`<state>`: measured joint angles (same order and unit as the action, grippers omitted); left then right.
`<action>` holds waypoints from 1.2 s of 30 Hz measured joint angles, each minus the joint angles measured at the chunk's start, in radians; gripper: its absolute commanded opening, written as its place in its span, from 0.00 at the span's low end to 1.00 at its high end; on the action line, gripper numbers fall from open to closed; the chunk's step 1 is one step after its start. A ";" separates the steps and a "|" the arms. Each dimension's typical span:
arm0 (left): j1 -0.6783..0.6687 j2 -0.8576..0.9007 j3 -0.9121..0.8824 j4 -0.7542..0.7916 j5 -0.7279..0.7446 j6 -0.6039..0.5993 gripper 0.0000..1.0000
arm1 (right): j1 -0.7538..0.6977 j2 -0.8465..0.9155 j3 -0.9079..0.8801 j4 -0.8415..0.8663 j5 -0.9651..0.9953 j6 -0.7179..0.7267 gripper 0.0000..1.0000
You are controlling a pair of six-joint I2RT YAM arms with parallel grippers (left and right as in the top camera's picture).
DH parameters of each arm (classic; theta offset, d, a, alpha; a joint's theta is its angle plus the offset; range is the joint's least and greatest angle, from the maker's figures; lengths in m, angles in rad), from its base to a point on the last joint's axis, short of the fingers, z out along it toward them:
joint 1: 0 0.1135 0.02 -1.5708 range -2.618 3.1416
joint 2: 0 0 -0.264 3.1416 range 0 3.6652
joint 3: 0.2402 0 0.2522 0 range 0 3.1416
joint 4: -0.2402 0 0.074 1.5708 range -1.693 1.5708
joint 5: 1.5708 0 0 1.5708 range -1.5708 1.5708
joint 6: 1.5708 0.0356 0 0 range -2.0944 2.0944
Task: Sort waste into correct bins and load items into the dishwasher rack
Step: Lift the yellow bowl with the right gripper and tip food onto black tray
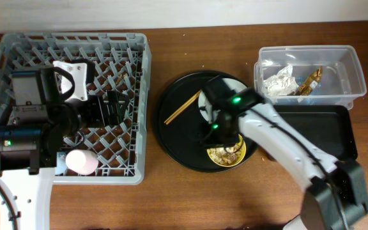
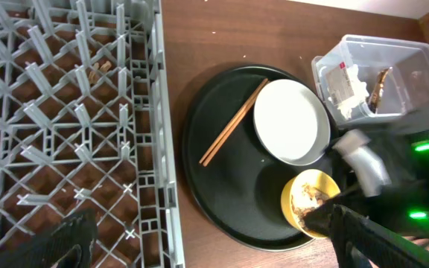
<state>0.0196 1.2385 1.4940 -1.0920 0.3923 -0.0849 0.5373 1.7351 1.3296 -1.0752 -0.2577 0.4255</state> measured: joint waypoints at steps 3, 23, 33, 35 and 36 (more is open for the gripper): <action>-0.003 0.002 0.000 0.001 0.003 0.006 0.99 | 0.041 0.185 -0.003 0.059 0.082 0.097 0.21; -0.003 0.022 0.000 -0.011 0.039 0.011 0.99 | -1.025 -0.014 -0.220 0.187 -0.877 -0.702 0.04; -0.003 0.023 0.000 -0.026 0.039 0.011 0.99 | -1.162 -0.013 -0.350 0.134 -1.243 -0.930 0.04; -0.003 0.023 0.000 -0.025 0.039 0.014 0.99 | -1.162 -0.013 -0.350 0.148 -1.229 -0.927 0.04; -0.003 0.023 0.000 -0.025 0.039 0.014 0.99 | -1.147 -0.016 -0.349 0.095 -1.236 -0.941 0.04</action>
<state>0.0170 1.2610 1.4940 -1.1172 0.4313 -0.0708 -0.6102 1.7191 0.9802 -0.9798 -1.4937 -0.5156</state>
